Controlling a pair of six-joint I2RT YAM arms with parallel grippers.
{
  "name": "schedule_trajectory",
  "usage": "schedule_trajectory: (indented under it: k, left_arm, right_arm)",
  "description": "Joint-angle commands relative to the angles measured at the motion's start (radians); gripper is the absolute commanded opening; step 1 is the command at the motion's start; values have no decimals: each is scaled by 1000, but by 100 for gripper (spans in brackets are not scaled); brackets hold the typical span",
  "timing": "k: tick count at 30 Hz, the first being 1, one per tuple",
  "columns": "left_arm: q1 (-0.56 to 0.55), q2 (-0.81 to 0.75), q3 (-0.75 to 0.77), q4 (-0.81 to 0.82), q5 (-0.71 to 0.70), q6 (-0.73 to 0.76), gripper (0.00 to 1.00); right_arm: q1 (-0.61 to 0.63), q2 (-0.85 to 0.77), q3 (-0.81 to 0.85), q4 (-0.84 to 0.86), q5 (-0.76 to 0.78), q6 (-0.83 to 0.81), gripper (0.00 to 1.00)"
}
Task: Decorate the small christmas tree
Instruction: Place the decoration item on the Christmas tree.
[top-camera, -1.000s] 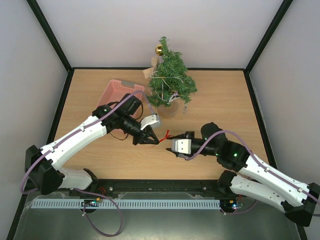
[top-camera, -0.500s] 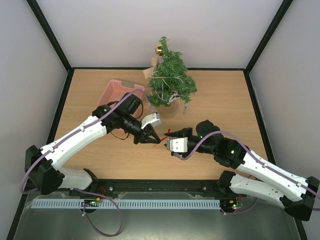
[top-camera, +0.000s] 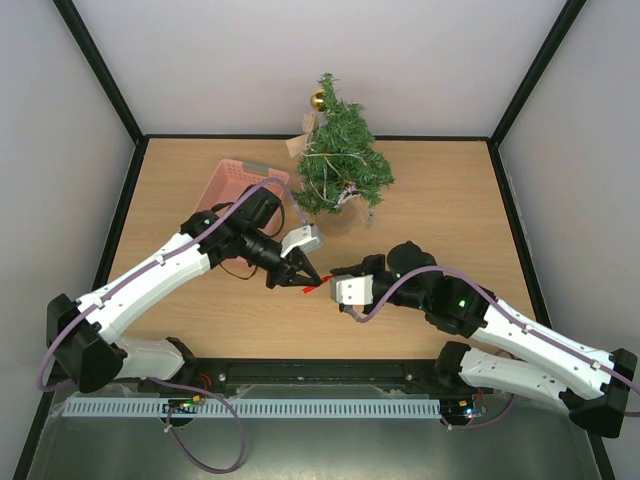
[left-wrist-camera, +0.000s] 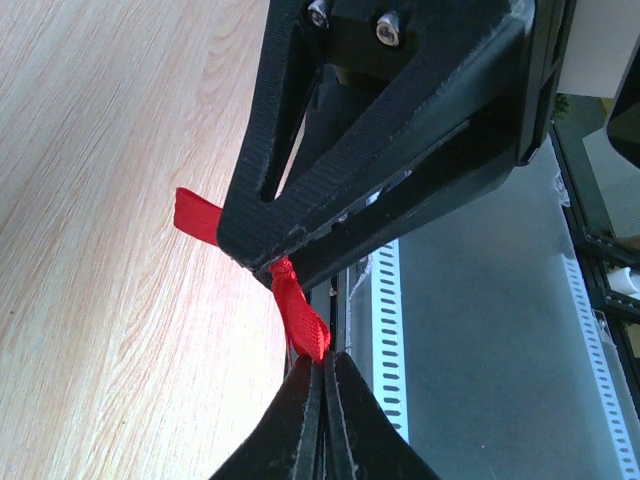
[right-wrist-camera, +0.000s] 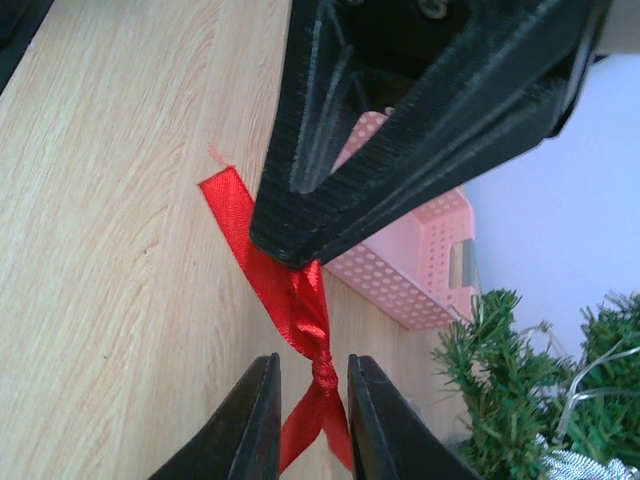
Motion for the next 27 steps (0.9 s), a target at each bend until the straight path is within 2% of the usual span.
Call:
schedule_trajectory:
  k: [1, 4, 8, 9, 12, 14, 15, 19, 22, 27]
  left_arm:
    - [-3, -8, 2, 15, 24, -7, 2]
    - [-3, -7, 9, 16, 7, -14, 2]
    - [2, -29, 15, 51, -66, -59, 4]
    - [10, -44, 12, 66, -89, -80, 8]
    - [55, -109, -1, 169, -202, -181, 36]
    - [85, -166, -15, 251, -304, -248, 61]
    - [104, -196, -23, 288, -354, -273, 66]
    - [166, -310, -57, 421, -514, -325, 75]
    - [212, -360, -80, 473, -607, -355, 76]
    - [249, -334, -86, 487, -602, -390, 76]
  right_arm:
    - [8, -11, 27, -8, 35, -11, 13]
    - [9, -14, 25, -12, 30, -5, 2]
    - [9, -9, 18, 10, 45, 53, 2]
    - [8, -7, 19, 40, 58, 90, 2]
    - [8, 14, 65, 90, 133, 329, 2]
    - [8, 55, 113, 79, 211, 440, 2]
    - [9, 77, 144, 59, 247, 465, 2]
    - [-11, 218, 342, -100, 285, 484, 2]
    - [-104, 302, 505, -199, 206, 502, 2]
    - [-303, 461, 774, -365, 45, 476, 2]
